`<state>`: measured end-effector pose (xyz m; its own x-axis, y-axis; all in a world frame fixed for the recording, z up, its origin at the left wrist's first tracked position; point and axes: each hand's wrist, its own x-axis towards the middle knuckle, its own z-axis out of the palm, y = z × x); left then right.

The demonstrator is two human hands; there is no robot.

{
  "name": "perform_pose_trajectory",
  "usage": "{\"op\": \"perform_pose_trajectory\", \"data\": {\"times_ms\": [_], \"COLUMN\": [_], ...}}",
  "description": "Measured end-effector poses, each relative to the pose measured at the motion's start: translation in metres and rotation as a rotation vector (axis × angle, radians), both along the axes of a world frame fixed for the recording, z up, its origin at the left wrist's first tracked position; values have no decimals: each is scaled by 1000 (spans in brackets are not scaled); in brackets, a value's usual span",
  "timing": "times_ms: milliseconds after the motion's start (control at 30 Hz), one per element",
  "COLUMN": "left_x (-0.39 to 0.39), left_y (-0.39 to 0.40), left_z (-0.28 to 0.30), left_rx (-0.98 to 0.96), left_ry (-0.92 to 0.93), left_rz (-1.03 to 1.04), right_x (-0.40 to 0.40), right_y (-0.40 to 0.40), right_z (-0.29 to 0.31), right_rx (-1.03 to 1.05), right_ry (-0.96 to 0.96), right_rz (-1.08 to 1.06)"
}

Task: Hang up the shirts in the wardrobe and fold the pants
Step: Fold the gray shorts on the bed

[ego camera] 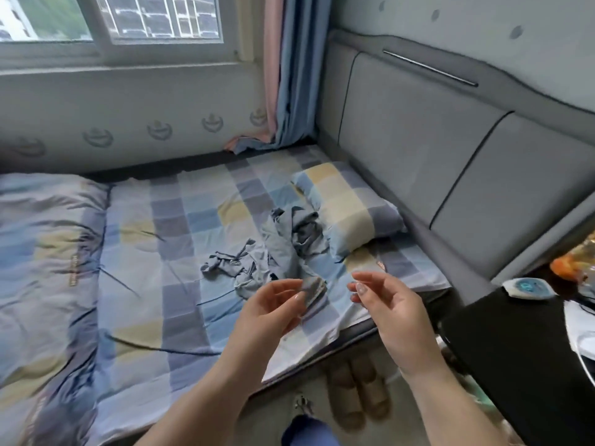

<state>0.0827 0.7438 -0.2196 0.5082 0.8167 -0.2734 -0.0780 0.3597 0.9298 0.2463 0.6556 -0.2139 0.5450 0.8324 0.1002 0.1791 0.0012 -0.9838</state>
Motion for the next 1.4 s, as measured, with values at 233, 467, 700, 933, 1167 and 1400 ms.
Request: {"op": "perform_pose_trajectory", "data": {"times_ms": [233,467,700,933,1167,1400], "left_x": [52,70,53,41,43,53], "left_y": [113,239,321,365,377,409], "left_z": [-51,-121,-238,-398,-528,-581], "left_rx": [-75,-176,-304,-327,-220,-121], "left_ry": [186,331,459,646,756,729], "left_rz": [109,225,313,281,221,215], "right_x": [77,123,114,68,48,48], "right_y": [127,274,370,416,445,448], "right_z": [-67,-140,-257,-411,-522,-571], "right_rx": [-138,-332,-520,-747,-832,-660], "right_ry": [129,174,138,-18,-545,-869], "right_rz": [40,179,328,524,704,687]}}
